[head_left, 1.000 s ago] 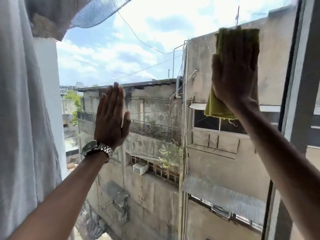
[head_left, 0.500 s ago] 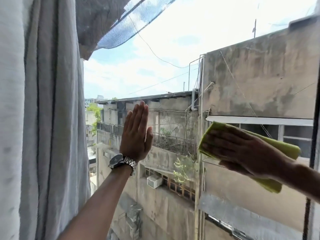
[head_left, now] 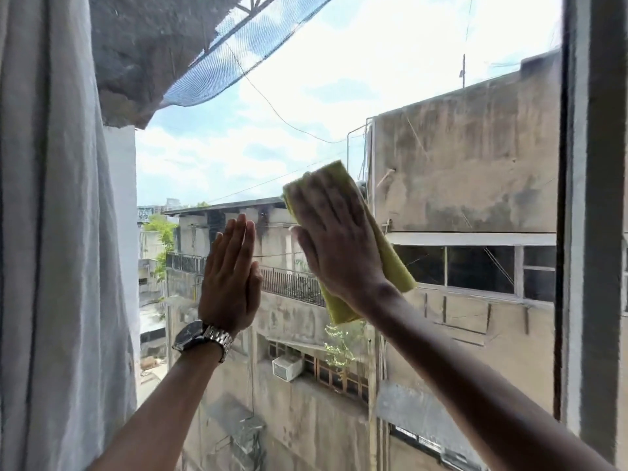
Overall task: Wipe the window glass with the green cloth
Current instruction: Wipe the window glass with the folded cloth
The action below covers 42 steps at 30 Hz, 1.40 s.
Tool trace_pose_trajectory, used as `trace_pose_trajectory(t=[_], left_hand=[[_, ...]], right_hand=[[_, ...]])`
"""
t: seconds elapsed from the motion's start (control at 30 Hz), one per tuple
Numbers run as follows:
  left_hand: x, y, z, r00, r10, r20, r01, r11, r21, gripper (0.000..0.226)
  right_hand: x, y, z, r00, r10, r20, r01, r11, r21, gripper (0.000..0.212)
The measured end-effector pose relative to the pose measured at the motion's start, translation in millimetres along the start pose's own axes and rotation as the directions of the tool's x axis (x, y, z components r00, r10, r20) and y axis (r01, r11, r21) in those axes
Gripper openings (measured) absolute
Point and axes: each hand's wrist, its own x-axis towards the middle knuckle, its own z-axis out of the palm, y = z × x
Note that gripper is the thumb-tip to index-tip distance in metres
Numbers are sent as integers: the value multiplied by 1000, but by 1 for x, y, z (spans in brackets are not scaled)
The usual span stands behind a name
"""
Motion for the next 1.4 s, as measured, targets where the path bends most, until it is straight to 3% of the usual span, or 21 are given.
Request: trace_pose_trajectory(t=[0.1, 0.2, 0.27, 0.33, 0.43, 0.57, 0.63, 0.7, 0.77, 0.83, 0.9, 0.93, 1.0, 1.07, 1.17, 1.2, 1.23, 1.27, 1.33, 1.4], left_hand=[[0, 1, -2, 1000, 1, -1, -1, 1000, 13, 59], [2, 3, -4, 1000, -3, -2, 3, 1000, 7, 59], [1, 5, -5, 1000, -13, 7, 13, 1000, 4, 59], [2, 7, -7, 1000, -13, 17, 13, 1000, 8, 59], [4, 7, -7, 999, -23, 24, 23, 1000, -1, 59], [3, 4, -3, 1000, -19, 12, 20, 1000, -11, 59], [2, 1, -1, 1000, -17, 10, 17, 1000, -17, 59], [2, 0, 1, 1000, -12, 8, 12, 1000, -24, 59], [1, -1, 1, 1000, -19, 5, 19, 1000, -24, 60], [1, 0, 1, 1000, -21, -2, 21, 1000, -18, 60], [1, 0, 0, 1000, -13, -2, 13, 1000, -5, 60], [0, 1, -1, 1000, -11, 0, 11, 1000, 5, 60], [0, 1, -1, 1000, -13, 10, 13, 1000, 22, 61], [0, 1, -1, 1000, -16, 14, 16, 1000, 16, 61], [1, 2, -3, 1000, -29, 12, 28, 1000, 7, 59], [1, 2, -3, 999, -30, 13, 30, 999, 10, 59], [1, 3, -2, 999, -31, 13, 31, 999, 12, 59], [1, 3, -2, 999, -31, 11, 31, 999, 11, 59], [0, 2, 1, 1000, -24, -7, 24, 1000, 5, 59], [-1, -3, 5, 1000, -7, -28, 7, 1000, -5, 59]], right_hand=[[-71, -6, 4, 937, -313, 156, 318, 948, -13, 59], [-121, 38, -11, 793, -531, 298, 556, 831, 3, 59], [-128, 77, -23, 725, -600, 338, 638, 770, 1, 58], [-113, 113, -33, 732, -592, 338, 635, 773, -22, 57], [-64, 154, -43, 838, -480, 259, 518, 850, -98, 57], [6, 149, -45, 994, -111, -7, 110, 989, -100, 54], [30, 113, -37, 967, 209, -144, -212, 977, -6, 53], [50, 68, -26, 854, 477, -209, -461, 879, 121, 55], [59, 30, -15, 833, 518, -195, -493, 855, 164, 58], [46, 7, -4, 924, 351, -152, -336, 935, 113, 59], [7, -6, 6, 997, 48, -53, -45, 998, 45, 58], [-19, -9, 9, 992, -122, 28, 121, 992, 26, 59], [-71, -1, 9, 890, -421, 174, 421, 906, 41, 61], [-96, 24, 1, 736, -623, 266, 631, 773, 64, 62], [-75, 78, -11, 473, -804, 359, 841, 534, 88, 60], [-58, 94, -14, 429, -820, 378, 866, 493, 86, 59], [-38, 108, -18, 440, -812, 383, 867, 495, 55, 58], [-18, 120, -23, 504, -786, 359, 844, 537, -8, 57], [18, 141, -32, 717, -657, 235, 693, 710, -129, 56], [37, 144, -36, 946, -325, 20, 325, 939, -117, 57]])
